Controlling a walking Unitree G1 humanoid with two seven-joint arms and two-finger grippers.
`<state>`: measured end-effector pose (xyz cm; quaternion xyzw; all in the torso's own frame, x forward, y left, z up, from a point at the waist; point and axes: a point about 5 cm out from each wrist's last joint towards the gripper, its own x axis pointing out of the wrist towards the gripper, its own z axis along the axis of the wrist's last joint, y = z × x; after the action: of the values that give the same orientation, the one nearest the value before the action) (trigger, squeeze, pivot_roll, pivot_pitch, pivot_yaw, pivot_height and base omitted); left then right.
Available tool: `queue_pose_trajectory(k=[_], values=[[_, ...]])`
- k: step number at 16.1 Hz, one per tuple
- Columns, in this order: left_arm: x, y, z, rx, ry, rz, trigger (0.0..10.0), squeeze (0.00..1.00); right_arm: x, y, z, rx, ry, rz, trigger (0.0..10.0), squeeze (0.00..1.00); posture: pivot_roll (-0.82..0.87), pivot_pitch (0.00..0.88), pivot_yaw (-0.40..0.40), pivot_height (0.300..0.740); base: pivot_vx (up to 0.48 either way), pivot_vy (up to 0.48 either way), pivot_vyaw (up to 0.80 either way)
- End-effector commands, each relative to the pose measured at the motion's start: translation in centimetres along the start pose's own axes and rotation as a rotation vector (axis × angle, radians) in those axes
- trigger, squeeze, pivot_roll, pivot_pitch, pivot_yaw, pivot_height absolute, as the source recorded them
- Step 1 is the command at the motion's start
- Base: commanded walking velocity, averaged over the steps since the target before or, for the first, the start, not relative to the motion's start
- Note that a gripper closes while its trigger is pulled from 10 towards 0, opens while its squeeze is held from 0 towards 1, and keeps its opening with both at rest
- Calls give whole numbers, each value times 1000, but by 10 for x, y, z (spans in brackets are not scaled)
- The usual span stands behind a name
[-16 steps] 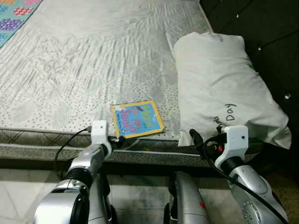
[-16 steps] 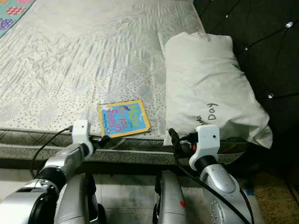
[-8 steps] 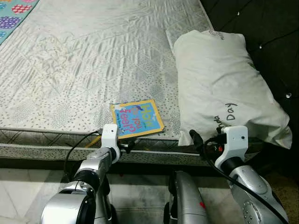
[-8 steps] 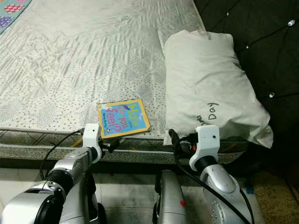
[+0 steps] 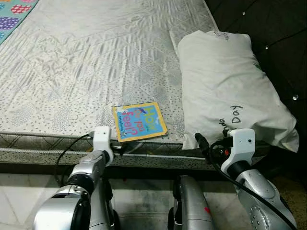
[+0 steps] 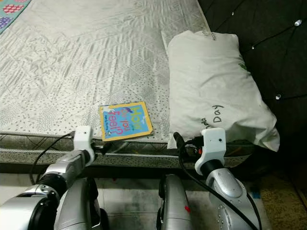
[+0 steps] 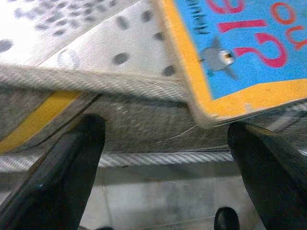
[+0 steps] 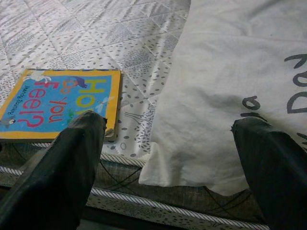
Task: Clean up the room
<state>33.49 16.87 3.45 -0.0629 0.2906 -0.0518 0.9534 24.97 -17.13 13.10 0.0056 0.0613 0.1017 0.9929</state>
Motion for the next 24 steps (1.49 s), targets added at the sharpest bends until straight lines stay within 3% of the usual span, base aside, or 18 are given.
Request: queue_pose_trajectory(k=[1, 3, 4, 5, 9, 10, 12, 18, 20, 24], values=[[-1, 4, -1, -7, 8, 20, 10000, 780, -2, -3, 0, -2, 3, -6, 10000, 0, -155, 161, -51, 570, 0, 0, 0], [-2, 13, 3, -12, 3, 47, 10000, 608, -1, -3, 0, -4, 1, -6, 10000, 0, -158, 160, -53, 570, 0, 0, 0], [-3, 17, 5, -12, 0, 61, 10000, 459, -1, -4, 1, -4, 0, -7, 10000, 0, -159, 161, -52, 570, 0, 0, 0], [-5, 25, 9, -8, -7, 83, 10000, 145, -1, -5, 1, -6, -1, -11, 10000, 0, -162, 160, -53, 570, 0, 0, 0], [-5, 25, 9, -8, -7, 83, 10000, 145, -1, -5, 1, -6, -1, -11, 10000, 0, -162, 160, -53, 570, 0, 0, 0], [-6, 32, 17, 1, -22, 108, 10000, 0, -2, -6, 1, -8, -2, -16, 10000, 0, -170, 159, -51, 570, 0, 0, 0], [-8, 39, 30, 9, -44, 137, 10000, 0, -2, -7, 2, -11, -4, -22, 10000, 0, -172, 157, -51, 570, 0, 0, 0], [-10, 45, 38, 43, -52, 164, 10000, 0, -3, -8, 3, -11, -10, -29, 10000, 0, -180, 155, -44, 570, 0, 0, 0], [-8, 40, 40, 43, -56, 146, 10000, 0, -3, -8, 2, -10, -9, -30, 10000, 0, -176, 152, -42, 570, 0, 0, 0], [-1, 15, 28, 25, -47, 74, 10000, 0, -1, -5, 1, -4, -11, -21, 10000, 0, -168, 153, -44, 570, 0, 0, 0]])
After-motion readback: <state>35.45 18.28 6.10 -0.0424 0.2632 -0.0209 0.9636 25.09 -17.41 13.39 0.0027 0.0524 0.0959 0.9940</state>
